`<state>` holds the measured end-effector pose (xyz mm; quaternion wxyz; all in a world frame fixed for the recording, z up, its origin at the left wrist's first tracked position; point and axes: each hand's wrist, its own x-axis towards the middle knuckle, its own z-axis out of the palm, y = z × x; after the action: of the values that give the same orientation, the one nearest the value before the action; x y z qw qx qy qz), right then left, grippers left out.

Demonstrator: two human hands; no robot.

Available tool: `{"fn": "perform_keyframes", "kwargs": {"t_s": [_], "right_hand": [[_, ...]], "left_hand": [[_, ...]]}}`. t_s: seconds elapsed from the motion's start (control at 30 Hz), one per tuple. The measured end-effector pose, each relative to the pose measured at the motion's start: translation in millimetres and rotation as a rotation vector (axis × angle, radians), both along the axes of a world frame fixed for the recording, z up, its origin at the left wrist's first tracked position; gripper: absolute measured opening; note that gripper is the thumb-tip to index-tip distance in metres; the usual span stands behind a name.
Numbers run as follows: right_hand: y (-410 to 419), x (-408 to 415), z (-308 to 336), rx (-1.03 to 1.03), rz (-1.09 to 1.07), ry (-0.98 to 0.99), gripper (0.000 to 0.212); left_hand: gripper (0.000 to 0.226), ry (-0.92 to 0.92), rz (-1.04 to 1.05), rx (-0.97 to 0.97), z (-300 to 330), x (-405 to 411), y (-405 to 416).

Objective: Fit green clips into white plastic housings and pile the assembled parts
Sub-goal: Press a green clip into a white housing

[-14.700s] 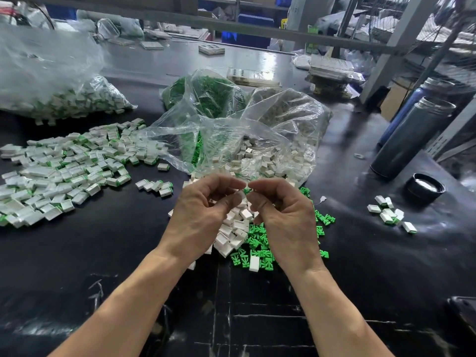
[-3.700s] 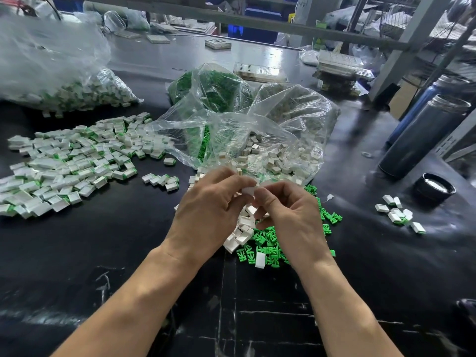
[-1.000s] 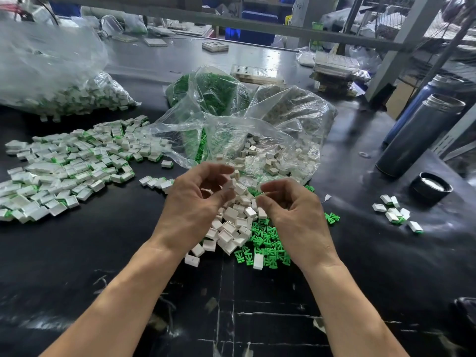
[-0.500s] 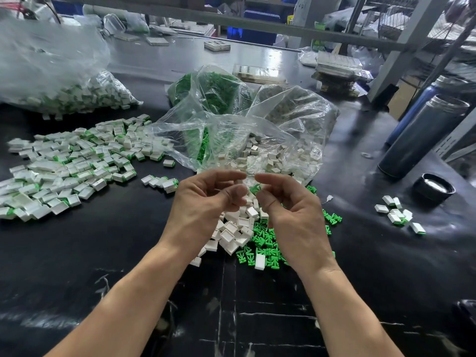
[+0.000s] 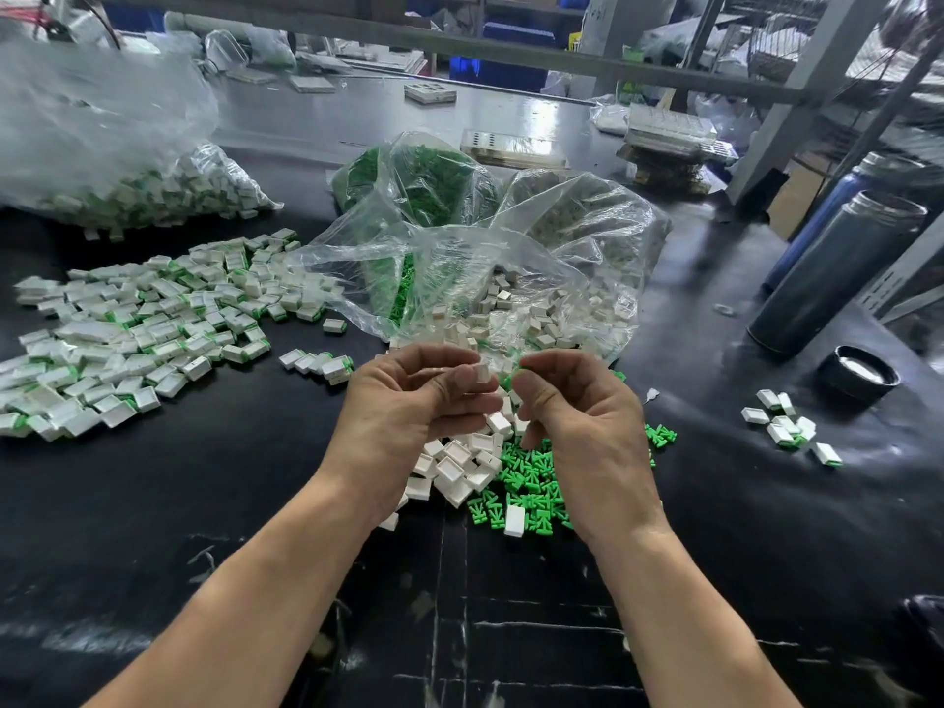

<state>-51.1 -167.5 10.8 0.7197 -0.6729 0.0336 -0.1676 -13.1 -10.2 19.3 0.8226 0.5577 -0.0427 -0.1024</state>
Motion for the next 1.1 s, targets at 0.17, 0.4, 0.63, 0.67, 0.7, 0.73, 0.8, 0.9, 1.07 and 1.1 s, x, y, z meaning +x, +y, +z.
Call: {"fn": "perform_keyframes", "kwargs": {"t_s": [0.17, 0.4, 0.63, 0.67, 0.7, 0.73, 0.8, 0.9, 1.07, 1.1], "right_hand": [[4.3, 2.3, -0.2, 0.064, 0.000, -0.002, 0.007], [3.7, 3.7, -3.5, 0.088, 0.021, 0.017, 0.004], [3.8, 4.3, -5.6, -0.004, -0.033, 0.000, 0.006], [4.4, 4.4, -6.1, -0.022, -0.041, -0.005, 0.006], [4.6, 4.2, -6.6, -0.032, -0.047, -0.009, 0.006], [5.0, 4.4, -7.1, -0.037, -0.050, -0.010, 0.006], [5.2, 4.6, -7.7, -0.039, -0.048, -0.006, 0.006], [4.3, 4.3, -7.8, -0.039, -0.030, 0.009, 0.006], [0.1, 3.7, -5.3, 0.028, 0.036, 0.024, 0.006], [-0.5, 3.7, -4.8, 0.050, 0.049, 0.027, 0.005]], "left_hand": [[0.015, -0.015, -0.025, 0.100, -2.4, -0.2, -0.9], [0.016, -0.082, -0.020, 0.183, -3.2, -0.6, -2.5], [0.007, -0.153, -0.028, 0.279, -7.4, 0.2, -0.9], [0.009, -0.161, -0.028, 0.283, -7.7, 0.2, -1.4], [0.010, -0.169, -0.025, 0.286, -7.9, 0.1, -1.8], [0.010, -0.178, -0.022, 0.293, -8.1, -0.1, -2.2], [0.011, -0.199, -0.020, 0.316, -7.8, -0.9, -2.4], [0.011, -0.207, -0.008, 0.338, -7.2, -1.7, -2.1], [0.009, -0.225, 0.003, 0.357, -6.5, -2.2, -3.1], [0.008, -0.230, 0.004, 0.363, -6.3, -2.2, -3.1]]}}
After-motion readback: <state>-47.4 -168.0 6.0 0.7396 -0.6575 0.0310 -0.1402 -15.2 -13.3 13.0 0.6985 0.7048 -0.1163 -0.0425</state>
